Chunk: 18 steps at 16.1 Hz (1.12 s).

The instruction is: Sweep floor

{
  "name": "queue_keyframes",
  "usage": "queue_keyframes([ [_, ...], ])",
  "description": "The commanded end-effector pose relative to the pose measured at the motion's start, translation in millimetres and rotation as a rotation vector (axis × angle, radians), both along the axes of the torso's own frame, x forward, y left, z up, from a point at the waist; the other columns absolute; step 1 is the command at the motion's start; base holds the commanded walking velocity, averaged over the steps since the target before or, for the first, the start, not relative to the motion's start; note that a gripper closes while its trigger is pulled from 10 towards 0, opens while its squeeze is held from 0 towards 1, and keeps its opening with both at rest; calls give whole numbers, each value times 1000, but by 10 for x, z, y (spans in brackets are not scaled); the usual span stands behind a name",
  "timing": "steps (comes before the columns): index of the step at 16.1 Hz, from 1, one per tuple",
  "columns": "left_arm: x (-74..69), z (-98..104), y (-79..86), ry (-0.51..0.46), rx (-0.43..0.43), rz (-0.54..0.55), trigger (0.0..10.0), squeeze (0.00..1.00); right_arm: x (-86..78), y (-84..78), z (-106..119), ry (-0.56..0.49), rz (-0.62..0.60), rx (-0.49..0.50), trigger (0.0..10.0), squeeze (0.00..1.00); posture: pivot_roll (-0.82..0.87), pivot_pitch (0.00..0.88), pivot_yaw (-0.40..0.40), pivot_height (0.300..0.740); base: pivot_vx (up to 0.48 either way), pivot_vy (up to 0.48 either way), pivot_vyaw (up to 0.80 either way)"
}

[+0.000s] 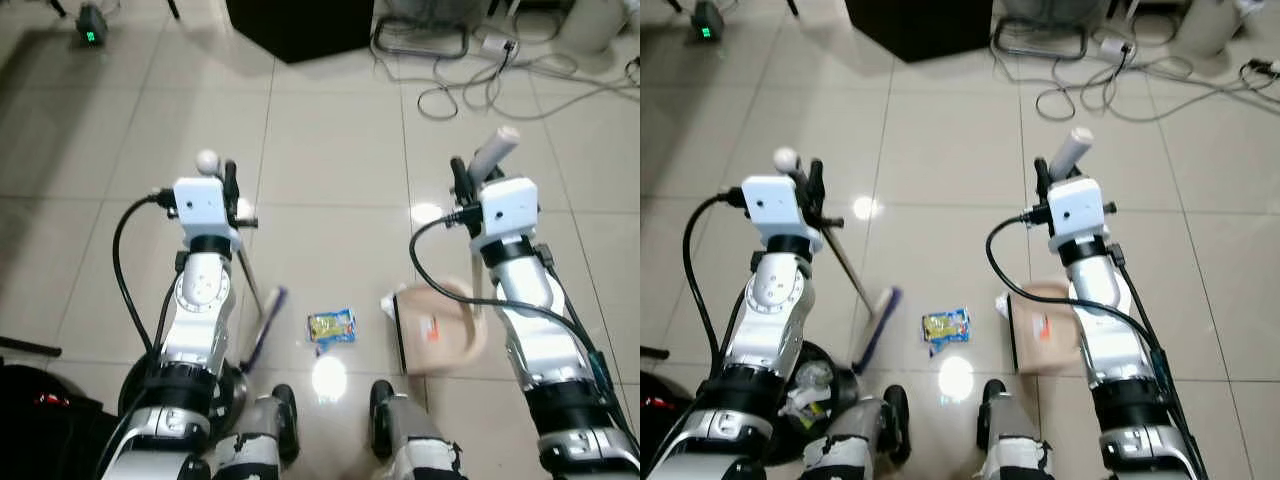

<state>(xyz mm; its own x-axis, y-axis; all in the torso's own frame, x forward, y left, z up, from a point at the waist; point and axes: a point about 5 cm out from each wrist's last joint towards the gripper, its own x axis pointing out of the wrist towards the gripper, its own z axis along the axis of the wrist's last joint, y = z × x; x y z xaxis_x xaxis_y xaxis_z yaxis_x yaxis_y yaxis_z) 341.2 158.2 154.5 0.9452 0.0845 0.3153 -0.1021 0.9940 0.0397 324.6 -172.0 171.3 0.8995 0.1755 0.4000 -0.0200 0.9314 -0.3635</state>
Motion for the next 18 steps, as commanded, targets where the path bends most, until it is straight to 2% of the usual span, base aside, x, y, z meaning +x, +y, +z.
queue_keyframes([
  [1,-7,-58,78,11,17,49,10000,0,-11,80,-12,-37,24,-16,10000,0,-8,422,38,740,0,0,0],
  [4,6,-77,99,7,37,86,10000,0,-10,263,-98,-55,61,-30,10000,0,5,434,46,740,0,0,0],
  [5,24,-74,65,-2,31,91,10000,0,-14,392,-169,-56,80,-16,10000,0,17,436,50,740,0,0,0],
  [9,66,-56,-78,-7,7,73,10000,0,-44,624,-217,-99,72,-16,10000,0,33,429,64,740,0,0,0],
  [11,71,-85,-165,-3,-9,66,10000,0,-65,706,-242,-118,69,-15,10000,0,27,427,65,740,0,0,0],
  [15,74,-161,-339,29,-107,55,10000,0,-117,792,-272,-141,53,4,10000,0,15,424,67,740,0,0,0],
  [18,90,-179,-442,46,-151,52,10000,0,-177,903,-359,-134,85,-35,10000,0,10,425,68,740,0,0,0],
])
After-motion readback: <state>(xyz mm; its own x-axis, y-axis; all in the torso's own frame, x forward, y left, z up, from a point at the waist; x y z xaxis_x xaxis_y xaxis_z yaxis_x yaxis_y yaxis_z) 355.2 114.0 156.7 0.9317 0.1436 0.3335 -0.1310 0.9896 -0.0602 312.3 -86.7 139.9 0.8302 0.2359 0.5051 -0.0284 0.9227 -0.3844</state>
